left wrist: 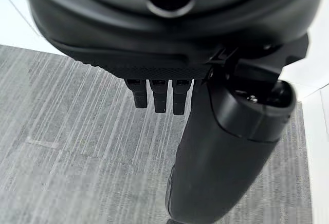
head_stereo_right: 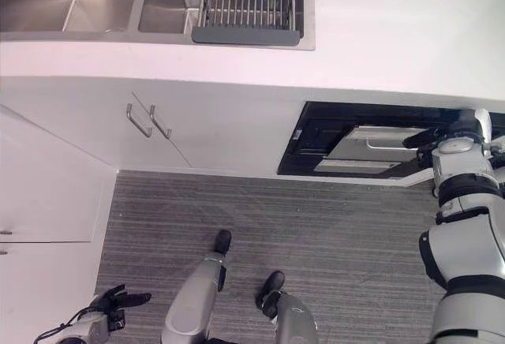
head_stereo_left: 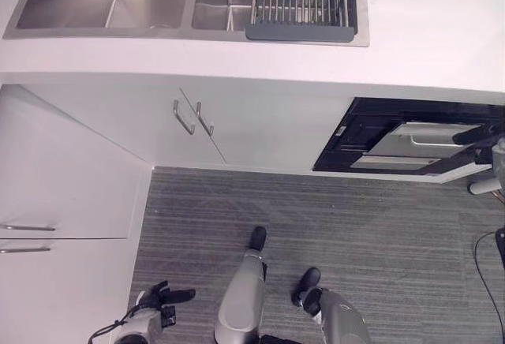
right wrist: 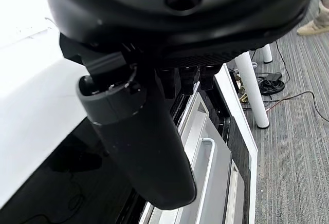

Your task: Place the dishes in the dishwasher.

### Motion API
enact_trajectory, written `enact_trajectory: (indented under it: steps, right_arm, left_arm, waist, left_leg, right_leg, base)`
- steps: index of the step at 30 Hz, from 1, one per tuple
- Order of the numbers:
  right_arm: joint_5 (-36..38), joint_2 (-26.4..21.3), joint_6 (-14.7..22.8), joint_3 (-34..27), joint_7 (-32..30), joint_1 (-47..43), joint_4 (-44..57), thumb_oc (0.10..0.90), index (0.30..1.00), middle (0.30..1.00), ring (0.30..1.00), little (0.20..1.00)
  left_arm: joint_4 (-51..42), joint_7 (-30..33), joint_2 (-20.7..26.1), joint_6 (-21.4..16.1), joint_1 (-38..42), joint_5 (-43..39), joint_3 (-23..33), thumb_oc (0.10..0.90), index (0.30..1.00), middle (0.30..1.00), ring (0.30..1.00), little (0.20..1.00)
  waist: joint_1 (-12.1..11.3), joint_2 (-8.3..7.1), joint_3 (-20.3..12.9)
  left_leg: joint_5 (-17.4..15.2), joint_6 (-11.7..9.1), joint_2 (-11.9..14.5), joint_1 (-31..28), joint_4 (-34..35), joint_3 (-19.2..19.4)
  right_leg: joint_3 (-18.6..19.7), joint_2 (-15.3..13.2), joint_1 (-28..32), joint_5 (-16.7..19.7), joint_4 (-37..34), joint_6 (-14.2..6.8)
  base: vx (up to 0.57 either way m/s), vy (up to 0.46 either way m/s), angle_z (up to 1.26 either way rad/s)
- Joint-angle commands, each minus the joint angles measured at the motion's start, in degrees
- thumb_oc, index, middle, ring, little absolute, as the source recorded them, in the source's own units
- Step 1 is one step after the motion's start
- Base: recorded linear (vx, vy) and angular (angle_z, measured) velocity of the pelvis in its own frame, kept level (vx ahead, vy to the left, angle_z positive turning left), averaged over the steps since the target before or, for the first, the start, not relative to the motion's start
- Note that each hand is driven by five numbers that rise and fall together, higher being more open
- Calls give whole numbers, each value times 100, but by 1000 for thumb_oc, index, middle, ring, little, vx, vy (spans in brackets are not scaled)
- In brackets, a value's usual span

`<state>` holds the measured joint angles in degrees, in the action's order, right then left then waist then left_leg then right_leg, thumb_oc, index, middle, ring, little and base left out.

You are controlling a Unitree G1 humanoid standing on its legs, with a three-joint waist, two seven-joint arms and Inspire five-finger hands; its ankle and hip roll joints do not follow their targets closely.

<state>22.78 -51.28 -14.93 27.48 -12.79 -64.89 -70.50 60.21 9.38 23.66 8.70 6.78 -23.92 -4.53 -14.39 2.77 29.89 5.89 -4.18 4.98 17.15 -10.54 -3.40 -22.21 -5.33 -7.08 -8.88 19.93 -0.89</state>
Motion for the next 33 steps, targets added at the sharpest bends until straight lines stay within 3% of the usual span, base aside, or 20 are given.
enact_trajectory:
  steps: [1,4,7,10,13,18,24,26,33]
  right_arm:
    - [-100,25,1403,605,-609,-1967,882,800,900,900,900,900]
    - [-108,105,1431,574,-709,-1798,972,800,900,900,900,900]
    - [-73,295,1710,347,-1119,-1383,1150,800,900,900,900,900]
    - [-1,588,2086,-139,-1510,-802,1516,800,900,900,900,900]
    - [-84,774,2148,-455,-1769,-357,1967,800,900,900,900,900]
    - [-404,1536,2105,-1219,-2182,1755,3963,800,900,900,900,900]
    - [-913,2071,2038,-1327,-2236,3215,5040,800,900,900,900,900]
    - [-1146,2225,2296,-1432,-2054,4268,5458,800,900,900,900,900]
    - [-1348,2345,2475,-1578,-1645,5467,5692,800,900,900,900,900]
  left_arm:
    - [-60,232,510,27,-385,175,-267,800,900,900,900,900]
    - [-85,199,507,-15,-438,151,-256,800,900,900,900,900]
    - [-56,119,441,-239,-539,420,-300,800,900,900,900,900]
    - [-46,187,296,-284,-523,384,-387,800,900,900,900,900]
    - [-52,198,190,-187,-518,348,-384,800,900,900,900,900]
    - [1,269,-349,-57,-646,97,-193,800,900,900,900,900]
    - [70,145,-706,-38,-816,85,-23,800,900,900,900,900]
    - [-40,-4,-888,-78,-973,203,57,800,900,900,900,900]
    - [-277,-540,-1118,-235,-1194,381,-48,800,900,900,900,900]
  waist:
    - [-395,-501,-798]
    - [-395,-513,-765]
    - [-351,-521,-798]
    - [-192,-515,-902]
    - [-71,-491,-993]
    - [479,-394,-1349]
    - [894,-383,-1645]
    - [1126,-393,-1799]
    - [1435,-373,-1910]
  left_leg:
    - [-883,122,-116,268,-665,502]
    - [-924,156,-167,280,-665,479]
    - [-948,181,-150,263,-665,519]
    - [-1022,179,-93,150,-665,599]
    - [-1059,178,-56,61,-665,653]
    - [-1166,128,150,-353,-665,832]
    - [-1190,58,285,-596,-665,926]
    - [-1209,20,363,-719,-665,994]
    - [-1229,-54,477,-858,-665,1104]
  right_leg:
    - [595,-359,-115,322,-274,-728]
    - [676,-372,-162,330,-274,-749]
    - [719,-414,-180,354,-274,-781]
    - [821,-415,-164,339,-274,-797]
    - [887,-402,-134,316,-274,-784]
    - [1097,-365,-11,235,-274,-696]
    - [1303,-319,72,178,-274,-658]
    - [1389,-278,117,137,-274,-640]
    - [1425,-229,181,85,-274,-615]
  base:
    - [-59,-3,0]
    - [-56,-13,2]
    - [-117,-19,0]
    - [-96,12,-19]
    - [-61,51,-14]
    - [-36,113,-27]
    - [21,76,-27]
    - [-13,52,-41]
    - [-63,43,-21]
